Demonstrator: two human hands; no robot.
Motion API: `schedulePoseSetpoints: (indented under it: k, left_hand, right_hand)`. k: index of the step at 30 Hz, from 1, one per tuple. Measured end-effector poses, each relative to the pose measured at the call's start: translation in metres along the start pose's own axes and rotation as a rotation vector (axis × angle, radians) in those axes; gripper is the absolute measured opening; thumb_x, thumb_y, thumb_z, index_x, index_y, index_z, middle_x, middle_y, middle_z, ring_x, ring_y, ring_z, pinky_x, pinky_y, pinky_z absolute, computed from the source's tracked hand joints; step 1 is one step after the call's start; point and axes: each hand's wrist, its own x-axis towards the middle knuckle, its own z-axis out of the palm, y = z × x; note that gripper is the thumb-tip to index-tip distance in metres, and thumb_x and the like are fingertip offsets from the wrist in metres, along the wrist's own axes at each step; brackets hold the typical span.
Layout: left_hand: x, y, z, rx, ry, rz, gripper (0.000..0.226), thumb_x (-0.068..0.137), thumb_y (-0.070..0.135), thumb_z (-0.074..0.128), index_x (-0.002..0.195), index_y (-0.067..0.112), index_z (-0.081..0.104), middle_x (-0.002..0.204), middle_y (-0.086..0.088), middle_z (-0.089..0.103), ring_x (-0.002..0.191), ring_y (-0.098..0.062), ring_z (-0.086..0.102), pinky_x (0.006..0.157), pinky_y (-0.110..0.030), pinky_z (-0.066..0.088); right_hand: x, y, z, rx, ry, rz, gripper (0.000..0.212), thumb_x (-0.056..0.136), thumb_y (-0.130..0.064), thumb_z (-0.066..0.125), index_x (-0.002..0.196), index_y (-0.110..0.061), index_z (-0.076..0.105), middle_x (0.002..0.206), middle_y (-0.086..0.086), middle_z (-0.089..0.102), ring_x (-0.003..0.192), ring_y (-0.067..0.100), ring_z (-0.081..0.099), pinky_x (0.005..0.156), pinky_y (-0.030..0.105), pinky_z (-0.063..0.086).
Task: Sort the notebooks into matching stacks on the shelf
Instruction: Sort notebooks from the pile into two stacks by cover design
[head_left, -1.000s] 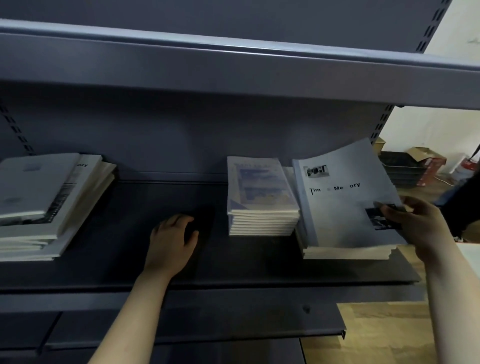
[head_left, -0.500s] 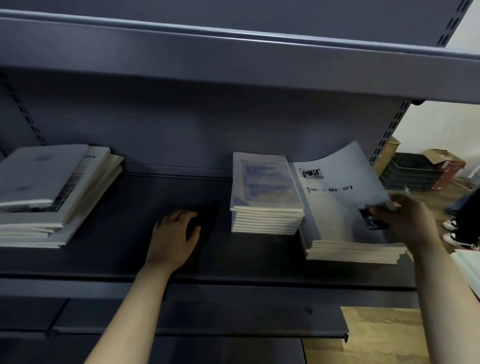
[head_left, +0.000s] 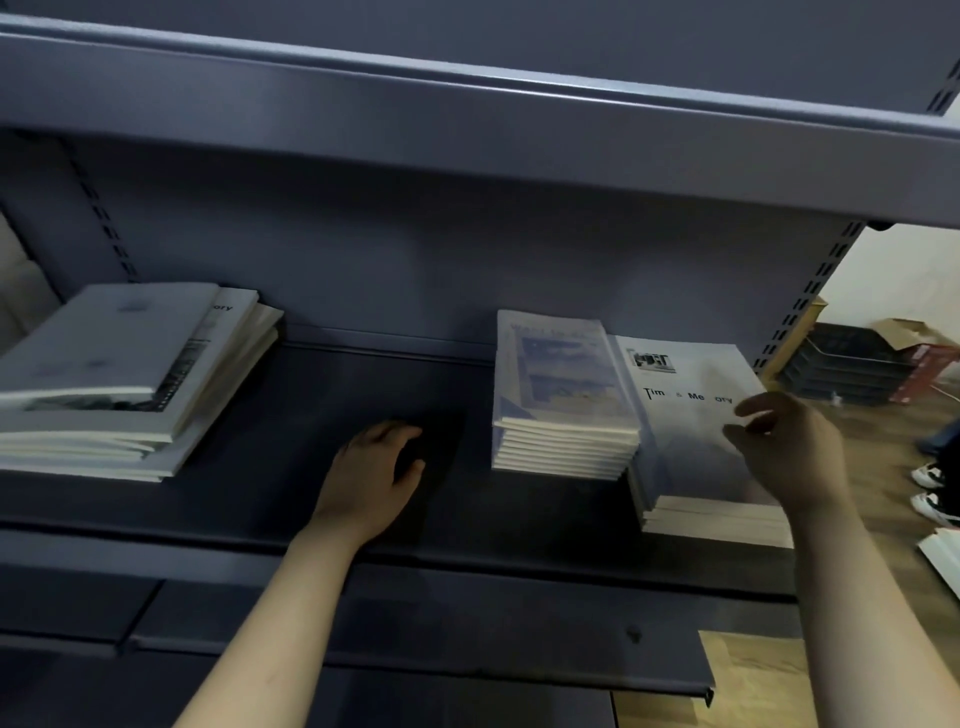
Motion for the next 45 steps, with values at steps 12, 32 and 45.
schedulePoseSetpoints:
  k: [12,32,45]
  left_hand:
    - [-0.014,-0.049,-0.097,0.017,0.434,0.112,0.034,0.088,0.012,0.062,0.122,0.007,0.062,0.123,-0.012,0.061,0.114,-0.029,0.057,0.098,-0.039,0.046]
    - [0.015,-0.154,-0.171,0.478,0.319,-0.341,0.057,0.078,0.056,0.062,0.109,0.009,0.06,0.105,-0.014,0.066,0.098,-0.034,0.06,0.08,-0.039,0.041]
    - [0.005,-0.146,-0.19,0.365,0.697,-0.138,0.021,0.095,0.015,0.052,0.103,0.0,0.064,0.067,-0.028,0.061,0.059,-0.043,0.059,0.052,-0.034,0.03]
  right_hand:
    - [-0.068,-0.139,0.062,0.423,-0.296,-0.268,0.015,0.09,-0.016,0.062,0.08,-0.028,0.062,0.068,-0.007,0.067,0.051,0.006,0.064,0.045,0.016,0.042]
    - [-0.128,-0.211,0.128,0.49,-0.511,-0.154,0.013,0.09,-0.013,0.064,0.084,-0.025,0.065,0.071,0.001,0.068,0.052,0.01,0.065,0.046,0.015,0.045]
    - [-0.136,-0.198,0.132,0.541,-0.543,-0.102,0.014,0.09,-0.011,0.063,0.083,-0.023,0.066,0.067,0.003,0.068,0.049,0.012,0.063,0.046,0.021,0.048]
